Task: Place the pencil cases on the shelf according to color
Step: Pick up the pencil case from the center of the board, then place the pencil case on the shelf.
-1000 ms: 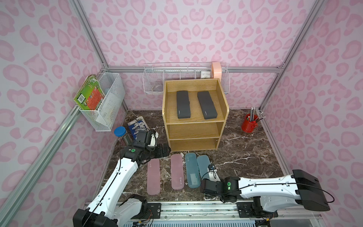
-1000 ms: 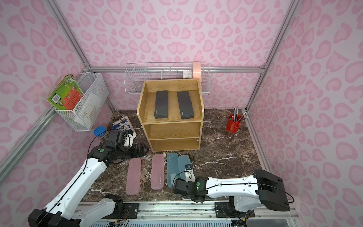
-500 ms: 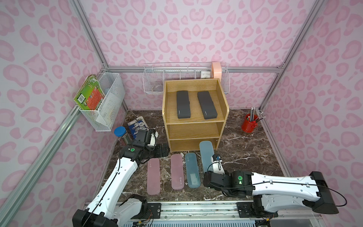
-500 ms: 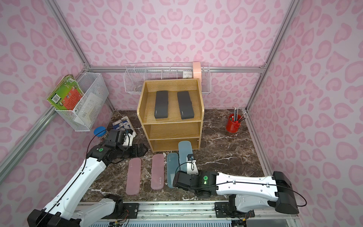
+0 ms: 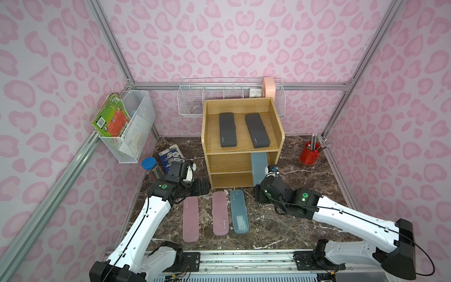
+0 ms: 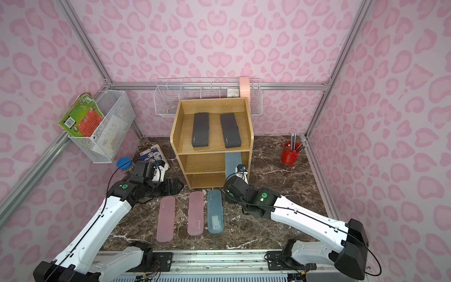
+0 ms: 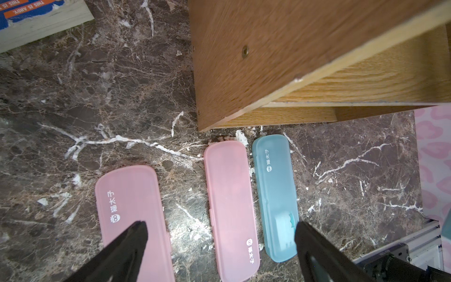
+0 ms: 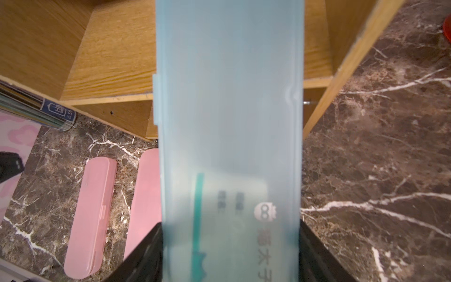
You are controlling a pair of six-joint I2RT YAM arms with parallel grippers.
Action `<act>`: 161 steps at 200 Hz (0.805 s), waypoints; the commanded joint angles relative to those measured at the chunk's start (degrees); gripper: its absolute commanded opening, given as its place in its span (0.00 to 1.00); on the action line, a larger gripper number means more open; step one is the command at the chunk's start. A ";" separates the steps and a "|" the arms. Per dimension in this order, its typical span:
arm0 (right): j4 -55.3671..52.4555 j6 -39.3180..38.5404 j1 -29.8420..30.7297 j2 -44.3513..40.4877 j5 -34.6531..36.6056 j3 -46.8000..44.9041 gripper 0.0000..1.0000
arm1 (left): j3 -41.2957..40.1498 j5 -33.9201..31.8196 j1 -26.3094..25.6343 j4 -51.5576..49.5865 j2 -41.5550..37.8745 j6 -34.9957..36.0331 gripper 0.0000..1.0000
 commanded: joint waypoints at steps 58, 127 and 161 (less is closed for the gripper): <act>3.45 -7.81 -9.84 10.88 -4.50 8.32 0.62 | 0.09 2.68 0.01 -0.07 0.41 0.43 0.99; 2.51 -8.17 -10.78 14.14 -6.82 11.88 0.77 | 0.50 5.15 0.04 0.25 2.19 0.45 0.99; 1.86 -7.41 -10.76 12.93 -7.41 12.60 0.81 | 0.41 5.58 0.02 0.28 2.05 0.46 0.99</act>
